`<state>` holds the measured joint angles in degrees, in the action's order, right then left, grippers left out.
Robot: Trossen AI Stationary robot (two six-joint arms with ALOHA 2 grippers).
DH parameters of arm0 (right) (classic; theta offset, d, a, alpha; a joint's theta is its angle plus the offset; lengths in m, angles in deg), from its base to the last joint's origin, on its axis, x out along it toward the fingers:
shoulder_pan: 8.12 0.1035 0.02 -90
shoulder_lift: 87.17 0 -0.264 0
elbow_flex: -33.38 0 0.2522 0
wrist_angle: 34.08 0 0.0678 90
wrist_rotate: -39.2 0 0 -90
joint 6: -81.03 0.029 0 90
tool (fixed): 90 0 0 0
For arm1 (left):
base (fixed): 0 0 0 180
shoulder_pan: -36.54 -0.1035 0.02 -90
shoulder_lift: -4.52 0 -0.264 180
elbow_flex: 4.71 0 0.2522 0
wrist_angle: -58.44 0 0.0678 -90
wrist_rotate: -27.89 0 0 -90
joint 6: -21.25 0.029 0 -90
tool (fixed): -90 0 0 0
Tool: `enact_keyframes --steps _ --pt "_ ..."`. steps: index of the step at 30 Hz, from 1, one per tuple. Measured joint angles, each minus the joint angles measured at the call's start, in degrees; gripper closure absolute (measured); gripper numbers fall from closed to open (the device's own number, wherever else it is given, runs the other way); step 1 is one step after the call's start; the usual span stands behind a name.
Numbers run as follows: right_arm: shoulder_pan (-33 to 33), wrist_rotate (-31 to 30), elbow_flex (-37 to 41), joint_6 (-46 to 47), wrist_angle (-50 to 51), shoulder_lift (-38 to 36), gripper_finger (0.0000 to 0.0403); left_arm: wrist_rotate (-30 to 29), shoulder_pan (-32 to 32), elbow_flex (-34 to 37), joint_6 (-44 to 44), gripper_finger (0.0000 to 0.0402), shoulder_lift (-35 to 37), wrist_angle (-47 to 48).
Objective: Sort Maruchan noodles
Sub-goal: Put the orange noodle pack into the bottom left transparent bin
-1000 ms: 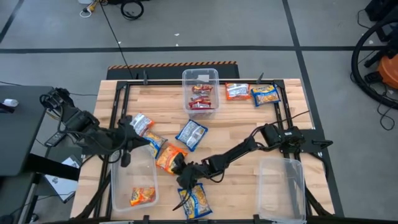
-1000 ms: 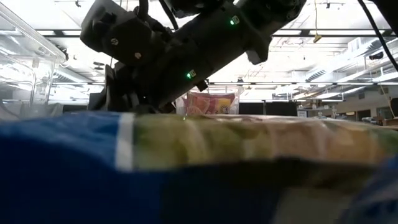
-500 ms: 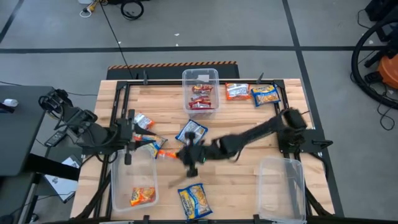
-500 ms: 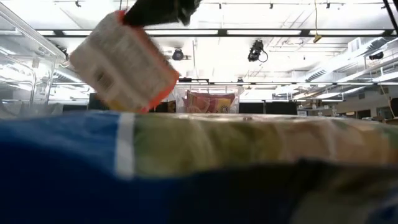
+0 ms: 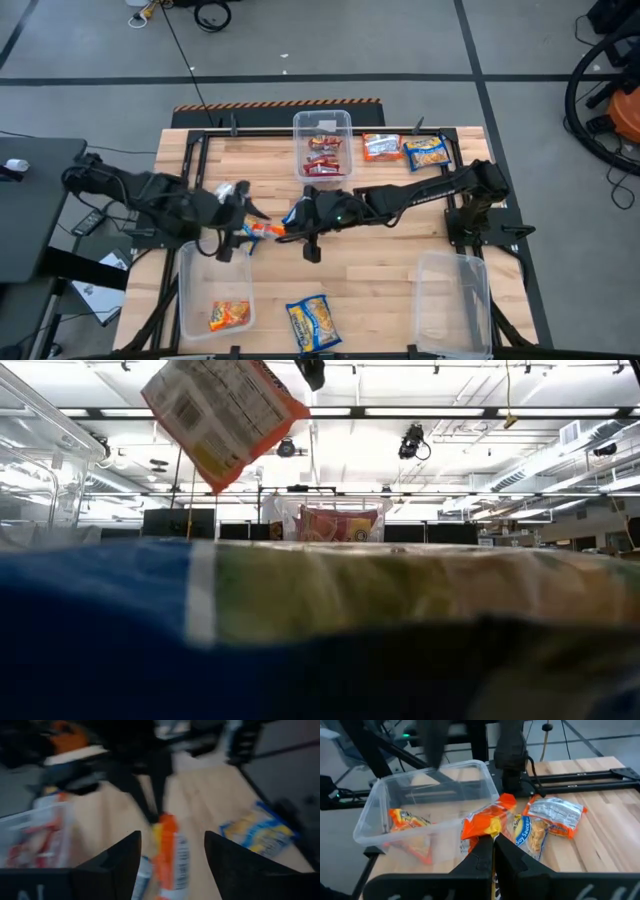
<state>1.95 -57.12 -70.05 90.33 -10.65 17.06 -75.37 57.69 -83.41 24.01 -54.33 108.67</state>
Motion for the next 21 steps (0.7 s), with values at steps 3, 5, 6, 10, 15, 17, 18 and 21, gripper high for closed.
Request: enact_keyframes --steps 3,5,6,10,15,17,18,21 --pt "0.06 0.26 0.0 -0.01 -1.43 -0.05 0.0394 4.41 -0.77 0.0 0.92 0.0173 -2.22 0.43" --pt "0.35 1.32 0.0 -0.28 -2.68 -0.05 0.0394 4.56 -1.53 0.0 1.09 0.0172 -3.76 1.13" --pt "0.58 1.67 0.0 -0.23 -3.13 -0.05 0.0394 4.66 -1.95 0.0 1.37 0.0172 -4.39 1.2" --pt "1.37 2.03 0.04 0.17 -3.24 -0.05 0.0394 4.88 -2.51 -0.04 1.67 0.0172 -5.64 1.13" --pt "2.26 3.61 0.02 0.18 -1.05 -0.08 0.0394 1.76 -2.62 0.02 2.51 0.0172 -4.13 2.11" --pt "2.74 4.11 0.02 0.17 -1.33 -0.08 0.0394 1.09 -2.87 -0.05 0.93 0.0172 -3.36 1.82" --pt "2.84 4.47 0.02 0.17 -1.8 -0.08 0.0394 1.65 -3.03 -0.07 0.26 0.0172 -3.39 1.95" --pt "2.63 3.79 -0.01 0.92 -3.32 -0.08 0.0394 5.96 -3.14 0.02 -2.33 0.0168 -4.29 2.49"
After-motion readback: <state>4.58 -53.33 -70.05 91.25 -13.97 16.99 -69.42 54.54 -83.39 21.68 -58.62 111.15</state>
